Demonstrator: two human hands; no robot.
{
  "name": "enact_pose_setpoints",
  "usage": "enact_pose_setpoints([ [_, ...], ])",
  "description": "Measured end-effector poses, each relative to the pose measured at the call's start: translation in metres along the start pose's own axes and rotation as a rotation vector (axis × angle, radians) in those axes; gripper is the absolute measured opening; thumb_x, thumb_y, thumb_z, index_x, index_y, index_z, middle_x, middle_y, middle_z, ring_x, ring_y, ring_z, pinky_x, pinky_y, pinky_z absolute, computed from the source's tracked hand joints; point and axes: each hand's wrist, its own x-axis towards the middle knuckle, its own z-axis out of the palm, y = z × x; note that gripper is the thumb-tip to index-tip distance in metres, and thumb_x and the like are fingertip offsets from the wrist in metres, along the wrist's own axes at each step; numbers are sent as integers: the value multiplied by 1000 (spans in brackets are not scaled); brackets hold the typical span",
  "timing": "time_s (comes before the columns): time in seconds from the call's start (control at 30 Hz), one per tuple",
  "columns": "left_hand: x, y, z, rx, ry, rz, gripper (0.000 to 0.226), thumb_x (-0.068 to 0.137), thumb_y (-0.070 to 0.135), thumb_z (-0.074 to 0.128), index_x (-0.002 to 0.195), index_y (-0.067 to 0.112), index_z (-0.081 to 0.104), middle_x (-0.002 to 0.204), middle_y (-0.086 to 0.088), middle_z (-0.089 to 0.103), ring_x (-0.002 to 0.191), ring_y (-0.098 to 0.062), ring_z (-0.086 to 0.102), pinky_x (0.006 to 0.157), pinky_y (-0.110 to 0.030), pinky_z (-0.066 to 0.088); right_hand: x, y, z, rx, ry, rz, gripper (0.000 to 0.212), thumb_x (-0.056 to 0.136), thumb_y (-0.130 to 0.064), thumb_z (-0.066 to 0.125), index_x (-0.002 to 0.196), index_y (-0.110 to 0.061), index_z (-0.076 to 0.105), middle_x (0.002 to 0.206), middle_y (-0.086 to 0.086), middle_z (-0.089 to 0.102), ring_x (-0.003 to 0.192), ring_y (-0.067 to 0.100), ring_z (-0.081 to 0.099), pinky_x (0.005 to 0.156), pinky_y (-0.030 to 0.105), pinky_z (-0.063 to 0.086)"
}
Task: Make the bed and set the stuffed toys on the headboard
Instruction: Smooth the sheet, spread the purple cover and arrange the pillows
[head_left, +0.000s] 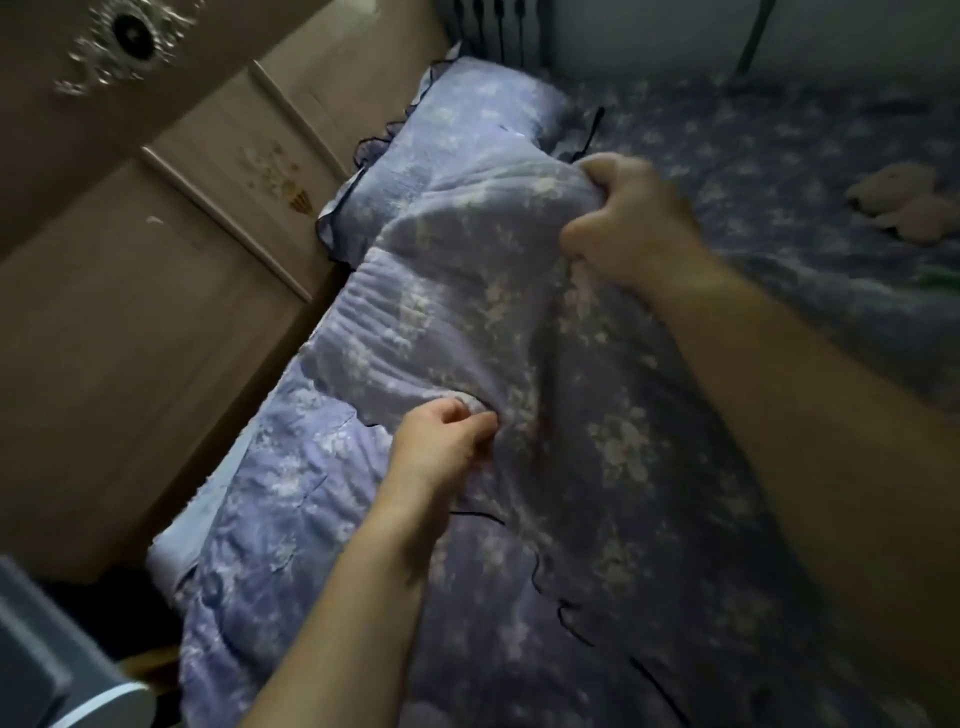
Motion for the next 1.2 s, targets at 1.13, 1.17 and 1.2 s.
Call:
enact_pose_setpoints([
  [1.13,223,-212,-74,1148,-104,57,63,88,63,18,143,37,30,155,-3,17,144,-20,13,114,-51,7,-1,116,348,-801,-664,14,65,88,-55,8,124,-25,53,132,8,51,124,29,44,100,43,29],
  [1.17,227,-196,-79,1069,-2,113,67,82,63,15,139,36,40,151,-3,28,140,-20,22,112,-49,12,19,103,343,-769,-584,15,53,95,-52,20,118,-23,58,128,8,55,120,29,49,97,41,32],
  [1.2,234,-182,-82,970,125,178,67,80,59,18,134,33,48,146,-5,36,137,-22,29,110,-48,14,40,90,340,-735,-483,-13,47,97,-49,27,118,-22,58,127,8,56,120,28,50,96,40,32],
])
